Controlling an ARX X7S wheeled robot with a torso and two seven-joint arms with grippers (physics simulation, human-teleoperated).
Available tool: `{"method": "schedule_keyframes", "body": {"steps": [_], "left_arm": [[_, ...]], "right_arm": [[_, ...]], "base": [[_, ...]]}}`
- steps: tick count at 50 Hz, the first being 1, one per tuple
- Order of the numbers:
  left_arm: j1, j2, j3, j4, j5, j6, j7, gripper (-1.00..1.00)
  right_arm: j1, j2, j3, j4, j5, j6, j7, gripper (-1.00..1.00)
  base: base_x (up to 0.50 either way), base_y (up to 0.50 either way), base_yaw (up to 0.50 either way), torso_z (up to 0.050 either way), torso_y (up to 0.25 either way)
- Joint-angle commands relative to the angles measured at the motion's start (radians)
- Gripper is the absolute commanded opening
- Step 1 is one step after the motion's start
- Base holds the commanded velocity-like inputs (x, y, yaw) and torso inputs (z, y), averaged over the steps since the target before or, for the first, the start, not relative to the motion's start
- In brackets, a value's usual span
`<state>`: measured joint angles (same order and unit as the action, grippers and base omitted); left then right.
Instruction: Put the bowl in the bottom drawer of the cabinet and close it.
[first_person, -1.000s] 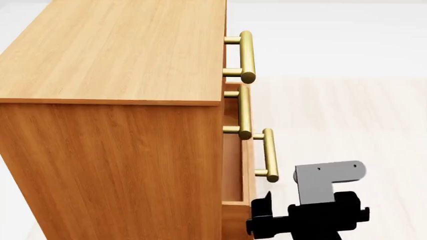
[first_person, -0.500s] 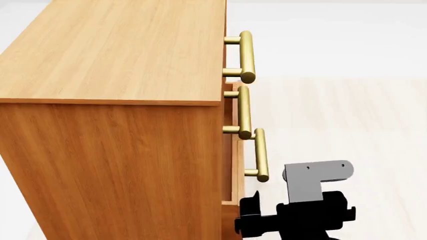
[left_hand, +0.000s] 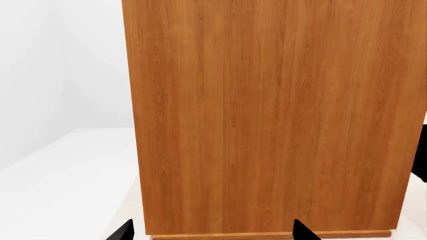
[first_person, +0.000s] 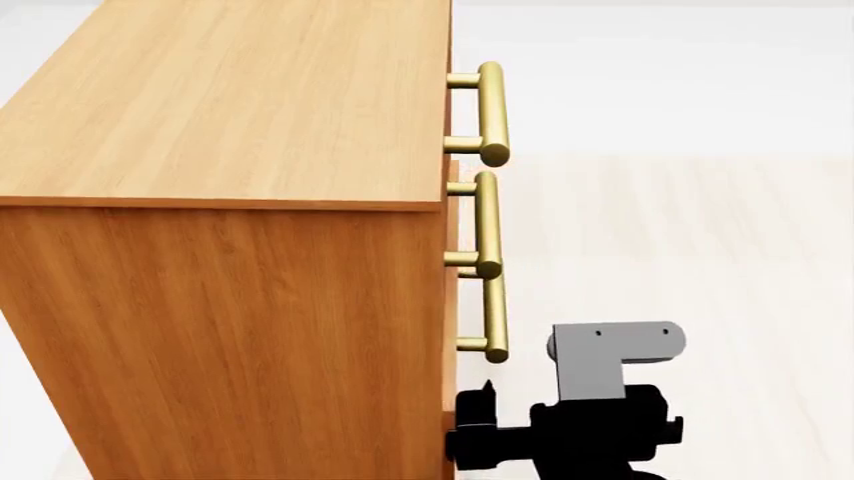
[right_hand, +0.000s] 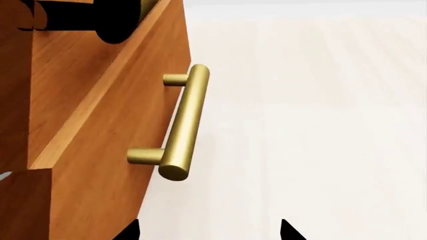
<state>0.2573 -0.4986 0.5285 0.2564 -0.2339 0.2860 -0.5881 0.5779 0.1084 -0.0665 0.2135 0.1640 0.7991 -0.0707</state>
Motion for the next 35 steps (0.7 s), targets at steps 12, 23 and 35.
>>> {"method": "schedule_keyframes", "body": {"steps": [12, 23, 35], "left_arm": [[-0.003, 0.0, 0.003, -0.003, -0.002, 0.004, -0.001, 1.0], [-0.001, -0.002, 0.003, -0.002, -0.003, 0.005, -0.003, 1.0], [0.0, -0.004, 0.002, 0.002, -0.006, 0.004, -0.007, 1.0]], "right_arm": [[-0.04, 0.026, -0.108, -0.102, 0.017, 0.036, -0.125, 1.0], [-0.026, 0.085, -0.131, -0.12, 0.093, 0.094, -0.262, 1.0], [0.032, 0.147, -0.09, -0.133, 0.217, 0.18, -0.417, 1.0]], "base": [[0.0, 0.0, 0.0, 0.0, 0.0], [0.0, 0.0, 0.0, 0.0, 0.0], [0.0, 0.0, 0.0, 0.0, 0.0]]}}
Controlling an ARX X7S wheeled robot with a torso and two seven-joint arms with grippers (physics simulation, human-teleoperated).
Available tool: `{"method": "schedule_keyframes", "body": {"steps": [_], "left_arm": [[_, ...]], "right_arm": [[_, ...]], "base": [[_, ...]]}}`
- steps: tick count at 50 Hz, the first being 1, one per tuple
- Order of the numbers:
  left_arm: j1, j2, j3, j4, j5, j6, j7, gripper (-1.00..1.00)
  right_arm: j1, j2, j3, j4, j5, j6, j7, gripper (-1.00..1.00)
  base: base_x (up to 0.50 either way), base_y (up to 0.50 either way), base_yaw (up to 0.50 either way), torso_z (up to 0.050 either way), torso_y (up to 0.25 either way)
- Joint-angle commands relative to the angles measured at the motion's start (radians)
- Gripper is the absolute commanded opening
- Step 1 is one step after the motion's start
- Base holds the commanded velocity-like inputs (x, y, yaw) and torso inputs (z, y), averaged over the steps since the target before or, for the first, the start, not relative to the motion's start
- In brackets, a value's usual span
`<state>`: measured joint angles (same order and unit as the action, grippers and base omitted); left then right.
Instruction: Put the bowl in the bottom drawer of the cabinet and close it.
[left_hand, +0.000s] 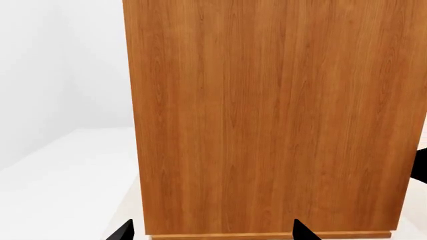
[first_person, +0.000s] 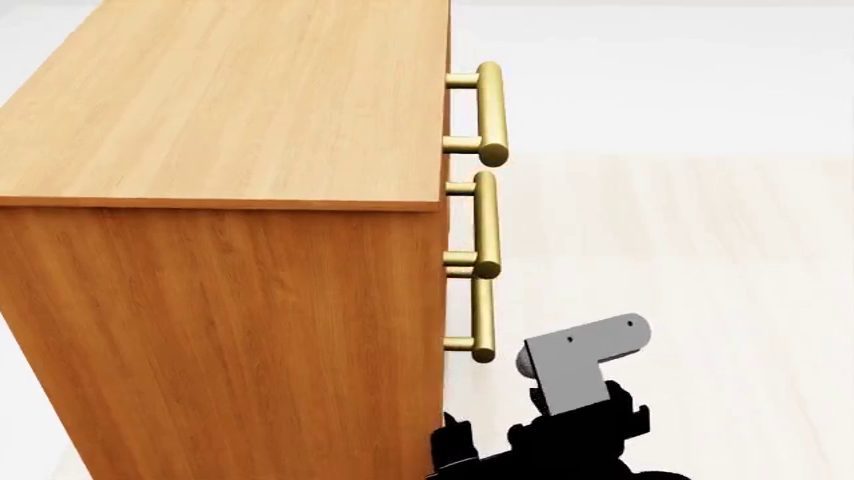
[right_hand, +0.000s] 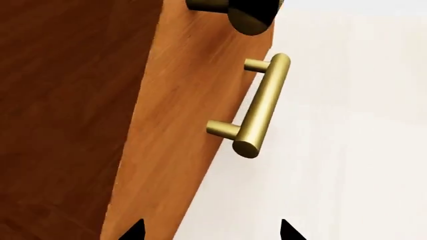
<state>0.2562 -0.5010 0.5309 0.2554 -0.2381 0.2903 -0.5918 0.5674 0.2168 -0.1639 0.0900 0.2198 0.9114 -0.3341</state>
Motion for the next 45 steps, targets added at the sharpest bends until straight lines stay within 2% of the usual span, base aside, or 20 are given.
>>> {"method": "schedule_keyframes", "body": {"steps": [1, 5, 11, 17, 21, 30, 35, 45], "left_arm": [[0.001, -0.002, 0.0, 0.003, -0.002, -0.001, -0.004, 1.0], [0.002, -0.002, 0.0, 0.004, -0.001, -0.002, -0.006, 1.0], [0.001, 0.0, 0.001, 0.0, 0.0, 0.001, -0.006, 1.0], [-0.001, -0.002, 0.002, 0.0, -0.001, -0.001, -0.005, 1.0], [0.0, -0.005, 0.0, 0.004, -0.009, -0.001, -0.005, 1.0], [0.013, -0.02, 0.01, 0.046, 0.015, -0.031, -0.014, 1.0], [0.018, -0.036, 0.007, 0.082, 0.02, -0.046, -0.019, 1.0], [0.031, -0.088, 0.009, 0.183, 0.013, -0.089, -0.011, 1.0]], "right_arm": [[0.048, 0.046, 0.007, -0.011, 0.165, 0.07, -0.162, 1.0], [0.058, 0.074, 0.021, -0.029, 0.21, 0.099, -0.218, 1.0], [0.062, 0.086, 0.041, -0.021, 0.206, 0.092, -0.204, 1.0], [0.05, 0.09, 0.058, 0.023, 0.094, 0.033, -0.044, 1.0], [0.013, 0.117, 0.066, -0.034, 0.034, 0.01, 0.042, 1.0], [-0.055, 0.156, 0.136, -0.149, 0.052, 0.044, 0.072, 1.0], [-0.074, 0.164, 0.169, -0.14, 0.047, 0.025, 0.091, 1.0], [-0.139, 0.166, 0.266, -0.276, 0.024, 0.032, 0.199, 1.0]], "base": [[0.0, 0.0, 0.0, 0.0, 0.0], [0.0, 0.0, 0.0, 0.0, 0.0], [0.0, 0.0, 0.0, 0.0, 0.0], [0.0, 0.0, 0.0, 0.0, 0.0], [0.0, 0.0, 0.0, 0.0, 0.0], [0.0, 0.0, 0.0, 0.0, 0.0], [0.0, 0.0, 0.0, 0.0, 0.0], [0.0, 0.0, 0.0, 0.0, 0.0]]}}
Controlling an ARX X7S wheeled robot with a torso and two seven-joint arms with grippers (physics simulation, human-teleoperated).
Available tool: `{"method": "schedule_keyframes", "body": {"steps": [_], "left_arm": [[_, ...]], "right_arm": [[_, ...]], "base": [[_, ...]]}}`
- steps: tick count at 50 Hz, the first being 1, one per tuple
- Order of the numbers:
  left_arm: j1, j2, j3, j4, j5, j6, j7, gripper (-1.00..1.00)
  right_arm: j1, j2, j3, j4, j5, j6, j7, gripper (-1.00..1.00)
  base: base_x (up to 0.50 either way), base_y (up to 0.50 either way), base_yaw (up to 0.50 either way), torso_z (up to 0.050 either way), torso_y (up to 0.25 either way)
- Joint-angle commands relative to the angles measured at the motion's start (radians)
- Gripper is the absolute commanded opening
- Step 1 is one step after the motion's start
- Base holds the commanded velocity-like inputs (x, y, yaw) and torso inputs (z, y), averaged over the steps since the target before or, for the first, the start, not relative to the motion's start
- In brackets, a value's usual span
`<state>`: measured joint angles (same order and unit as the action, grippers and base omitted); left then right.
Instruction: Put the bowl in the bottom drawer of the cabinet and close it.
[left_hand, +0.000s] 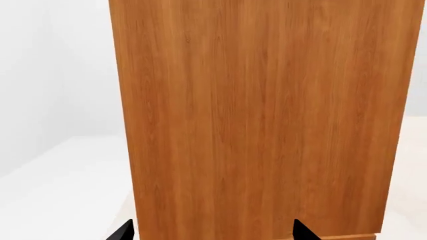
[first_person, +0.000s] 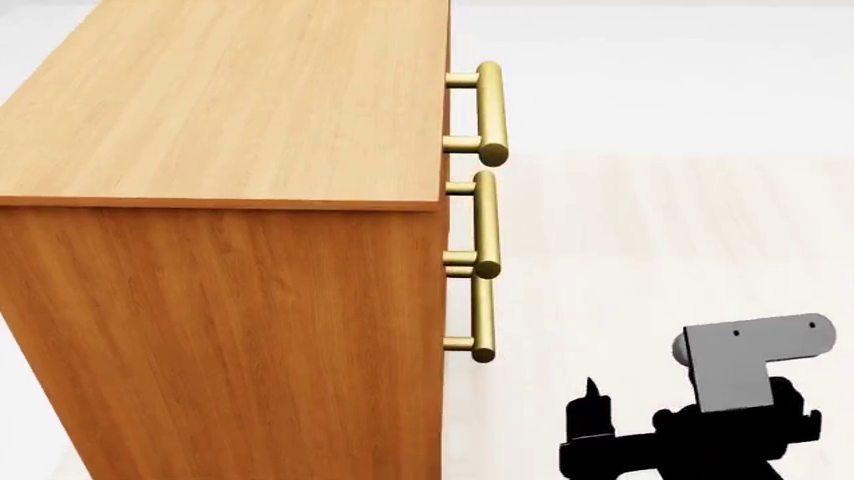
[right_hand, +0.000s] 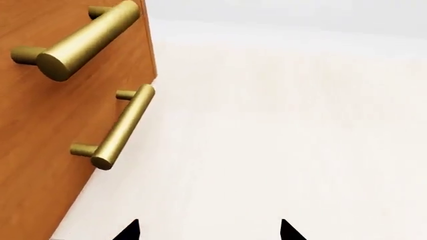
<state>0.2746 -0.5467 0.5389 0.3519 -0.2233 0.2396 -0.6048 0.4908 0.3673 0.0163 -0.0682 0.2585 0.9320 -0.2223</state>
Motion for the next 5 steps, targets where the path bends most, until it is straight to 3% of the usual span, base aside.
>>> {"method": "schedule_keyframes", "body": {"steps": [1, 5], "left_arm": [[0.014, -0.049, 0.0, 0.102, -0.003, -0.043, 0.003, 1.0], [0.017, -0.068, 0.0, 0.15, 0.0, -0.07, 0.0, 1.0]], "right_arm": [[-0.073, 0.019, 0.096, -0.148, -0.02, 0.015, 0.102, 1.0], [-0.094, 0.033, 0.128, -0.234, -0.012, 0.05, 0.116, 1.0]], "base": [[0.0, 0.0, 0.0, 0.0, 0.0], [0.0, 0.0, 0.0, 0.0, 0.0]]}}
